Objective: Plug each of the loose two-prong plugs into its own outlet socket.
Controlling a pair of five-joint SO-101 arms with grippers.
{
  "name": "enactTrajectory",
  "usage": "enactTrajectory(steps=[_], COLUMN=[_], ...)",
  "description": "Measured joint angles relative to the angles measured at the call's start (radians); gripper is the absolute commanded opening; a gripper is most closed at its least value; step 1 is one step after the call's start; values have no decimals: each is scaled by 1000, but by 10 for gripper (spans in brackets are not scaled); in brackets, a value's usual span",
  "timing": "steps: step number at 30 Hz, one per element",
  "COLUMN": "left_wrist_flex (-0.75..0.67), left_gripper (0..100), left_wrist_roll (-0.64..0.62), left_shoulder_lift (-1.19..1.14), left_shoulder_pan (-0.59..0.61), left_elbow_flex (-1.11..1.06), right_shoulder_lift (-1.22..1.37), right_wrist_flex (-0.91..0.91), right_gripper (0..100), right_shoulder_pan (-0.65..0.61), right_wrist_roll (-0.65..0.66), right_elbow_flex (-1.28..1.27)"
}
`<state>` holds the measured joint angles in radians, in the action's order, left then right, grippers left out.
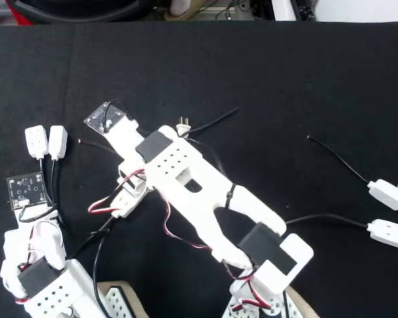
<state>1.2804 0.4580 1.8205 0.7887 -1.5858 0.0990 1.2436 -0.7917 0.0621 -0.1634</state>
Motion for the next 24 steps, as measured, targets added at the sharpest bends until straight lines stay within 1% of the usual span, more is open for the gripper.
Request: enactTrajectory(steps=[7, 12, 15, 24], left_wrist_flex=[0, 0, 0, 0], left_gripper=[30, 30, 30, 31], left_wrist_roll=[17, 28, 28, 34], left_shoulder_lift=[0, 0, 0, 0], left_shoulder_pan=[0, 0, 0, 0], left_elbow_flex=[0, 0, 0, 0], right_shoulder_lift=[0, 74, 101, 117], right_wrist_flex=[-48, -64, -66, -66], right_gripper=[11, 11, 11, 11], right_shoulder_pan=[3, -32, -52, -54], right_wrist_roll=[-9, -9, -9, -9], right_elbow_flex=[-17, -15, -2, 12])
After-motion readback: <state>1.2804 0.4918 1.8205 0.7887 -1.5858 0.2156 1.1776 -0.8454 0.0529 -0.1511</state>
